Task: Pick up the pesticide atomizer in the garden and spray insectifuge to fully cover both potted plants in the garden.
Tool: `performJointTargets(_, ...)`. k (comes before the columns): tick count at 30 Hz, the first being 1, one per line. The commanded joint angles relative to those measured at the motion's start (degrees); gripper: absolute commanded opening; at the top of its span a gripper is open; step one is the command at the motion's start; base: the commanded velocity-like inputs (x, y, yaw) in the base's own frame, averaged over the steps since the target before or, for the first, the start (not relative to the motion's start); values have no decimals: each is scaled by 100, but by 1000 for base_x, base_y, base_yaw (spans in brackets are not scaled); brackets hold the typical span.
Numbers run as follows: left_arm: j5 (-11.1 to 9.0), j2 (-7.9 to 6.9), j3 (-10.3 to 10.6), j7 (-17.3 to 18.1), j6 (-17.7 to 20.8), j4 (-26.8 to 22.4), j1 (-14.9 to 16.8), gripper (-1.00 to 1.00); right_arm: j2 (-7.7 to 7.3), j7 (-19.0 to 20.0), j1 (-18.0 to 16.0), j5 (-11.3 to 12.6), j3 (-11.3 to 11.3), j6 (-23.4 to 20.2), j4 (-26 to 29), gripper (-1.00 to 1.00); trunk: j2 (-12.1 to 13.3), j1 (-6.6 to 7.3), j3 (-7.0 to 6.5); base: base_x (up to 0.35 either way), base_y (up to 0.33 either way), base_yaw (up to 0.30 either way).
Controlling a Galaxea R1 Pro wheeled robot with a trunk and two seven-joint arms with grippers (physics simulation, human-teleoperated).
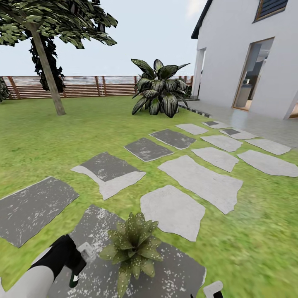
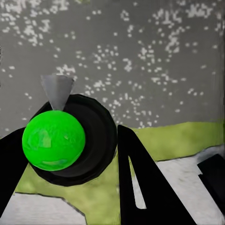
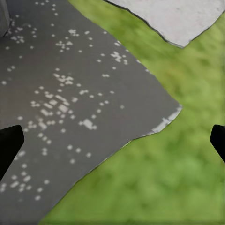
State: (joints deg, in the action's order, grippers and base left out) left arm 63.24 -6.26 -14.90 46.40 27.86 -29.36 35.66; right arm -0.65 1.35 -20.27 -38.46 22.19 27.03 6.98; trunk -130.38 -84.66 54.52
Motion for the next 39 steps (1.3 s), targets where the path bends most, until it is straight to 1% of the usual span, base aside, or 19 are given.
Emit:
performJointTargets(1,-44,12,-39,23,27,-26,4,-100,0,14,-4,-39,48,22,-4,100,-2,1,5,0,0,0)
performJointTargets(4,-182,24,-35,-26,28,-52,10,-100,0,14,-4,-39,48,22,-4,100,-2,1,5,0,0,0)
performJointTargets(6,-210,45,-32,-104,39,-107,29,-100,-2,14,-4,-39,48,22,-4,100,-2,1,5,0,0,0)
performJointTargets(7,-217,86,-27,-130,56,-188,48,-100,1,14,-4,-39,48,22,-4,100,-2,1,5,0,0,0)
performJointTargets(11,-217,174,-1,-158,92,-366,95,-100,0,14,-4,-39,48,22,-4,100,-2,1,5,0,0,0)
performJointTargets(14,-177,185,38,-161,96,-382,99,-100,2,14,-4,-39,48,22,-4,100,-2,1,5,0,0,0)
performJointTargets(18,-143,259,60,-170,92,-393,85,-100,3,14,-4,-39,48,22,-4,100,-2,1,5,0,0,0)
performJointTargets(20,-139,271,136,-200,76,-388,52,-100,3,14,-4,-39,48,22,-4,100,-2,1,5,0,0,0)
performJointTargets(22,-142,279,365,-312,82,-387,35,-100,4,14,-4,-39,48,22,-4,100,-2,1,5,0,0,0)
performJointTargets(23,-143,284,422,-331,85,-386,36,-100,4,14,-4,-39,48,22,-4,100,-2,1,5,0,0,0)
performJointTargets(26,-131,321,513,-349,81,-379,31,-100,3,14,-4,-39,48,22,-4,100,-2,1,5,0,0,0)
performJointTargets(31,-128,317,550,-353,88,-386,60,-100,1,14,-4,-39,48,22,-4,100,-2,1,5,0,0,0)
performJointTargets(35,-124,258,571,-359,59,-380,26,-100,0,14,-4,-39,48,22,-4,100,-2,1,5,0,0,0)
performJointTargets(37,-120,242,568,-449,49,-378,22,-100,1,14,-4,-39,48,22,-4,100,-2,1,5,0,0,0)
performJointTargets(38,-121,239,566,-629,41,-376,21,-100,-1,14,-4,-39,48,22,-4,100,-2,1,5,0,0,0)
performJointTargets(39,-124,239,563,-737,36,-363,21,-100,0,14,-4,-39,48,22,-4,100,-2,1,5,0,0,0)
